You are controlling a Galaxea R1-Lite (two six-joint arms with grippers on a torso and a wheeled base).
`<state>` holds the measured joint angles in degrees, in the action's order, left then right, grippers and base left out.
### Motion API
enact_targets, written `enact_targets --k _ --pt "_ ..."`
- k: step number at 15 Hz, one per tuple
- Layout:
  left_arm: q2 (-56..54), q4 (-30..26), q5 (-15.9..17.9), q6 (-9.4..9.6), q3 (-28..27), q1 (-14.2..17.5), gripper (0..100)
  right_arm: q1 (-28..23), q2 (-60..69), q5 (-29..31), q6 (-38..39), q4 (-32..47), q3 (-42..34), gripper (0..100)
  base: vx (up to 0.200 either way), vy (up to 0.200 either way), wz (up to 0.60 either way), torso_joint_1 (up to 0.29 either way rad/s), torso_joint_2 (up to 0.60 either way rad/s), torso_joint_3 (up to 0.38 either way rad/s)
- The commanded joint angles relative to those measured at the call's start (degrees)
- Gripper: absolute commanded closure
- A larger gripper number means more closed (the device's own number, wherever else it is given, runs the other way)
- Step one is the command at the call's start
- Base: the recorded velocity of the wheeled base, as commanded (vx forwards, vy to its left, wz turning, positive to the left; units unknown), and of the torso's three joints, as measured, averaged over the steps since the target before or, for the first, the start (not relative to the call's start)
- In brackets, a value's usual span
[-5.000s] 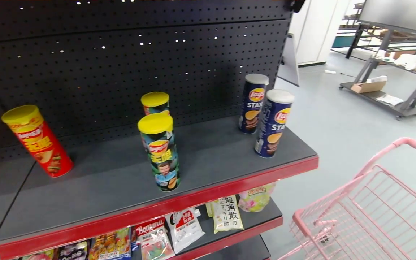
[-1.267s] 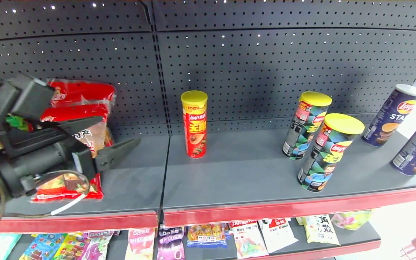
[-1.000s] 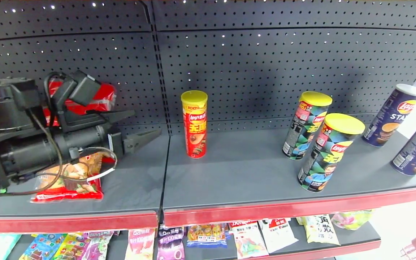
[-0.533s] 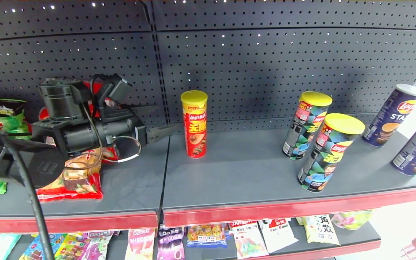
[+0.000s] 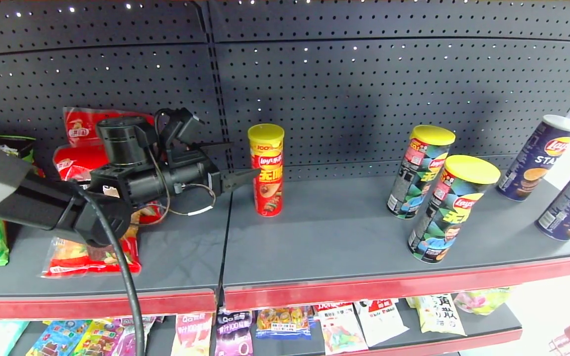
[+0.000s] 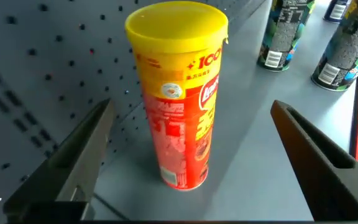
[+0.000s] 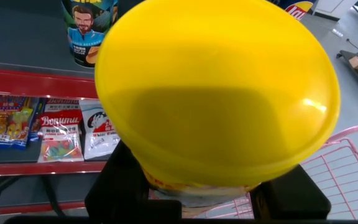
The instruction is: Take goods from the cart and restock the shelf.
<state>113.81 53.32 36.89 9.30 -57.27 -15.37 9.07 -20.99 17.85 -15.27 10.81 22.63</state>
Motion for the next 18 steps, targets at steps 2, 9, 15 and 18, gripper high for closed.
enact_targets --k 2,9,15,18 --pt "3.43 0.2 -0.59 0.1 -3.55 -0.71 0 -0.02 0.16 -0.01 -0.02 0.09 -0.13 100 0.0 0.0 0.0 0.0 0.0 0.0" --pt "6.77 -1.38 -2.61 0.1 -7.42 -3.17 0 -0.02 -0.19 -0.01 -0.02 0.0 -0.04 100 0.0 0.0 0.0 0.0 0.0 0.0" --pt "10.64 -1.47 -3.75 0.19 -12.78 -4.05 0 -0.02 -0.01 -0.01 -0.02 0.09 -0.13 100 0.0 0.0 0.0 0.0 0.0 0.0" --pt "11.43 -2.17 -4.28 0.19 -14.1 -4.49 0 -0.02 0.25 -0.01 -0.02 0.09 -0.13 100 0.0 0.0 0.0 0.0 0.0 0.0"
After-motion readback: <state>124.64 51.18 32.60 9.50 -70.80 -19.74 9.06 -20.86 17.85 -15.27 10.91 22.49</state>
